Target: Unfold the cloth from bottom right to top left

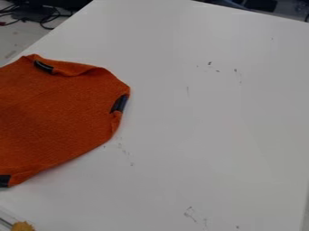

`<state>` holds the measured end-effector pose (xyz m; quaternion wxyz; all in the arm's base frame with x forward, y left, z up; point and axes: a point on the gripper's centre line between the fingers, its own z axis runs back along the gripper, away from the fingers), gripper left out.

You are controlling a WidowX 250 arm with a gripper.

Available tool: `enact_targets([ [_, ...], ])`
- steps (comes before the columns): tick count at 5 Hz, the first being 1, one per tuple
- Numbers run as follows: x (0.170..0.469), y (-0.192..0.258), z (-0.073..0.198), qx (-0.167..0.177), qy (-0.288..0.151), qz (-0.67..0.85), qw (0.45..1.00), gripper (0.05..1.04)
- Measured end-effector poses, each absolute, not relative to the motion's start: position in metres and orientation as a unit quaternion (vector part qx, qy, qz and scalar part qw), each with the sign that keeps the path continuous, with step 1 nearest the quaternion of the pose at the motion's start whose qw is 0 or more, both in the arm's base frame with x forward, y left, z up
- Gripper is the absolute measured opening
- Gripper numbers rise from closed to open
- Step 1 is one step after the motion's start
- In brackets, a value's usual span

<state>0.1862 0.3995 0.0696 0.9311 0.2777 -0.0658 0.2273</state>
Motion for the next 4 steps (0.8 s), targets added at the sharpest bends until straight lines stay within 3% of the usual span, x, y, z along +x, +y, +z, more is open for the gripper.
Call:
enact_targets([
  [1,0.194,0.403,0.08,0.272,-0.076,0.207,0.937,1.001],
  [2,0.204,0.385,0.079,0.214,-0.091,0.193,0.953,1.001],
  [3,0.219,0.353,0.102,0.176,-0.128,0.174,0.96,1.001],
  [4,0.223,0.326,0.104,0.15,-0.139,0.165,0.965,1.001],
])
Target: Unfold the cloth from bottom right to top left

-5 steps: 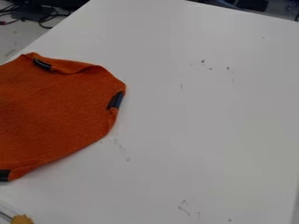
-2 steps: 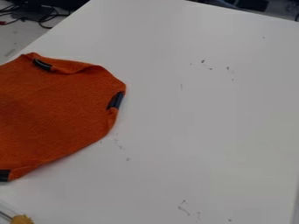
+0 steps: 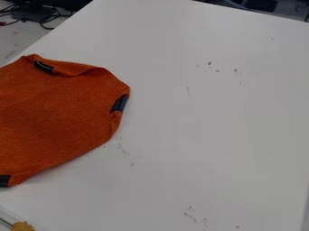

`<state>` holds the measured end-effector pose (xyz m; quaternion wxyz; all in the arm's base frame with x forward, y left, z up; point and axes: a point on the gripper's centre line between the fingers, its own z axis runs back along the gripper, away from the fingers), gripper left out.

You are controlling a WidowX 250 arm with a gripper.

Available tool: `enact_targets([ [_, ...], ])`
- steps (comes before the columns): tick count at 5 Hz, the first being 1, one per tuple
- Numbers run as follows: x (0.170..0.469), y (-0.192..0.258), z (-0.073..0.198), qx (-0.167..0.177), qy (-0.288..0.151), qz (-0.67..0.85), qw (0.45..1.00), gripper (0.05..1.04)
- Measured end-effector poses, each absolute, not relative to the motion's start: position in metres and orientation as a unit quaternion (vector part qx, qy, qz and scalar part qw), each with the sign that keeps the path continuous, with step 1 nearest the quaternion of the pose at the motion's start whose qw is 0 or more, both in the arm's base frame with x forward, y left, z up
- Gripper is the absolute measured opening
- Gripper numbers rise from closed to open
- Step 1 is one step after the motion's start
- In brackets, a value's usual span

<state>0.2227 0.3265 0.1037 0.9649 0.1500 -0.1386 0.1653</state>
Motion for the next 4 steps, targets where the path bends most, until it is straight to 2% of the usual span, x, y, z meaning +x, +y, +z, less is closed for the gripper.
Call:
enact_targets([
  [1,0.227,0.307,0.107,0.135,-0.135,0.153,0.97,1.001],
  [2,0.237,0.282,0.102,0.1,-0.107,0.132,0.98,1.001],
  [3,0.249,0.256,0.109,0.076,-0.034,0.095,0.992,1.001],
  [4,0.267,0.219,0.104,0.061,-0.007,0.062,0.996,1.001],
])
